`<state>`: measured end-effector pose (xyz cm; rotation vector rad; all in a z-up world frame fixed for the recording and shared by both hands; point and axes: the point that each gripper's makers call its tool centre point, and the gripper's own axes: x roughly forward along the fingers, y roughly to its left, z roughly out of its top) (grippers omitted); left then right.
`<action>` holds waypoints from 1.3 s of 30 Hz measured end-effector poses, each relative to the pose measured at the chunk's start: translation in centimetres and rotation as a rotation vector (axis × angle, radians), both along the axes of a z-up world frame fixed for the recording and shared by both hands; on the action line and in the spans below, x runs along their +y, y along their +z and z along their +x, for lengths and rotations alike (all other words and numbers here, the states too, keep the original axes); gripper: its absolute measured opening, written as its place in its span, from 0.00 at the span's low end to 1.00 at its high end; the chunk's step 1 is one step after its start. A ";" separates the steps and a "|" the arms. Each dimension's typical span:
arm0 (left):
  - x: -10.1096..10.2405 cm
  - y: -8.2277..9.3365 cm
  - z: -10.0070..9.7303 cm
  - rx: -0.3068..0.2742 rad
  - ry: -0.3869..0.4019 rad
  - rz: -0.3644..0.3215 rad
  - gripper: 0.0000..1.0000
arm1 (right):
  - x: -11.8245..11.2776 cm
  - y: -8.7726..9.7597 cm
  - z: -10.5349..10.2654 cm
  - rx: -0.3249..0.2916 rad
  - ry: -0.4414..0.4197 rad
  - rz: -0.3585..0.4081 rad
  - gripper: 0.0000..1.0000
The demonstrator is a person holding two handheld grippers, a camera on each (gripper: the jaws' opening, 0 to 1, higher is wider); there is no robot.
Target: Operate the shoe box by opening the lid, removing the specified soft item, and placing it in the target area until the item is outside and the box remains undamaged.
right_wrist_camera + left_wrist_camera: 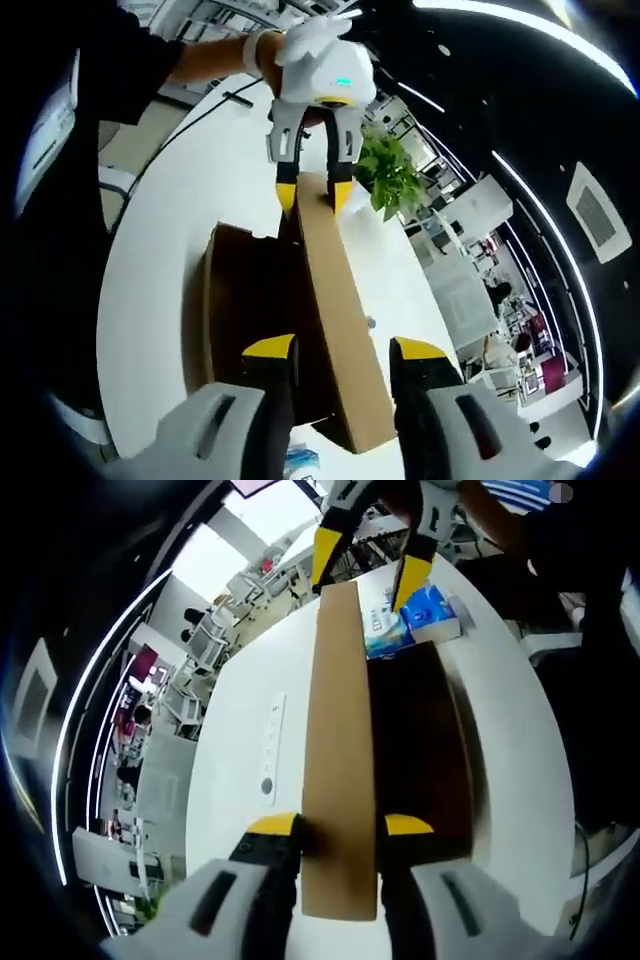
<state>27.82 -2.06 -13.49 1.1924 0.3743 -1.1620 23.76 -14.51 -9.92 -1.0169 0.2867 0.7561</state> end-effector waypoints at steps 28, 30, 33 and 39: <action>-0.3 -0.4 -0.5 -0.023 -0.011 0.011 0.31 | 1.1 -3.2 2.7 0.101 0.018 -0.147 0.28; -0.3 -0.5 -0.5 -0.026 -0.011 0.014 0.31 | 1.2 -3.2 2.7 0.098 0.025 -0.150 0.28; -0.3 -0.4 -0.5 -0.029 -0.008 0.014 0.31 | 1.1 -3.2 2.7 0.097 0.024 -0.149 0.28; -0.7 -0.8 -0.3 -0.038 -0.008 0.021 0.31 | 1.1 -3.1 2.8 0.089 0.026 -0.154 0.28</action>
